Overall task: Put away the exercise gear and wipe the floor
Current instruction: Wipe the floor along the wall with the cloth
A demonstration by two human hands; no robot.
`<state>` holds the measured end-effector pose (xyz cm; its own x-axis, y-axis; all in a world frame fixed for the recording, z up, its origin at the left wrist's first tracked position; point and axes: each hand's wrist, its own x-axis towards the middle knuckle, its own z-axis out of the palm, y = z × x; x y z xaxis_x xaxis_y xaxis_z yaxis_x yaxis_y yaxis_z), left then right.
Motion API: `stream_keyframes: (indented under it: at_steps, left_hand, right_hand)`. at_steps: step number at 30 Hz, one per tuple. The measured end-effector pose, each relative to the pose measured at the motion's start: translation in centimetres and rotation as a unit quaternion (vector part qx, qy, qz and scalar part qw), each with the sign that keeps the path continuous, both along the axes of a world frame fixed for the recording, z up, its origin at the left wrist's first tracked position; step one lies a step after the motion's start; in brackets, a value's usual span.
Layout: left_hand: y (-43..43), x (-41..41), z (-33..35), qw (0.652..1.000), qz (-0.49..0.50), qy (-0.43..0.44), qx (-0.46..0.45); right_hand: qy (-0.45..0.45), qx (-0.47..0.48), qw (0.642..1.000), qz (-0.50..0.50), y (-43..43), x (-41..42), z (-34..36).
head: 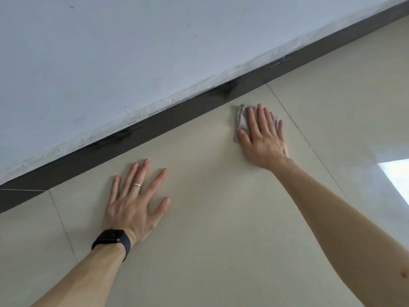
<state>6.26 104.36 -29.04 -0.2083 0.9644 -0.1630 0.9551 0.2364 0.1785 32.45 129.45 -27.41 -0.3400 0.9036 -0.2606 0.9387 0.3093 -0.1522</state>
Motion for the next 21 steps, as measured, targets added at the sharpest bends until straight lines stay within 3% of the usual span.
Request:
stream_keyframes:
  at_steps: [4, 7, 10, 12, 14, 15, 16, 18, 20, 21]
  left_hand:
    - [0.0, -0.1, -0.3, 1.000, -0.009, 0.015, -0.002]
    - [0.4, -0.2, -0.2, 1.000, -0.016, 0.018, -0.015]
    - [0.0, -0.1, -0.2, 0.999, -0.009, 0.028, -0.018]
    - [-0.1, -0.1, -0.2, 1.000, -0.001, 0.021, -0.017]
    - [0.0, 0.0, -0.1, 1.000, 0.001, 0.023, -0.019]
    - [0.1, 0.0, 0.0, 0.999, 0.000, 0.027, -0.021]
    - [0.1, 0.1, 0.1, 0.999, -0.002, 0.028, -0.023]
    - [0.1, 0.0, 0.2, 0.999, -0.004, 0.025, -0.025]
    - [0.2, 0.0, 0.2, 1.000, -0.003, 0.021, -0.022]
    - [0.2, 0.0, 0.3, 1.000, -0.003, 0.016, -0.021]
  right_hand:
    - [0.000, -0.003, 0.974, -0.225, 5.9, -3.9, -0.4]
    - [0.028, 0.001, 0.962, -0.270, 3.7, -9.9, -0.8]
    - [0.071, 0.016, 0.985, -0.155, -4.3, -14.1, -1.2]
    - [0.097, 0.039, 0.994, 0.030, -9.7, -14.1, -1.3]
    - [0.102, 0.047, 0.970, 0.214, -9.8, -11.6, -1.1]
    - [0.095, 0.056, 0.963, 0.246, -8.3, -10.0, -1.1]
    - [0.075, 0.048, 0.970, 0.226, -6.7, -8.4, -1.0]
    - [0.042, 0.025, 0.997, 0.060, -4.0, -5.2, -0.8]
    - [0.032, 0.024, 0.995, -0.089, -4.4, -3.7, -1.0]
    - [0.039, 0.032, 0.992, -0.114, -6.0, -4.1, -1.2]
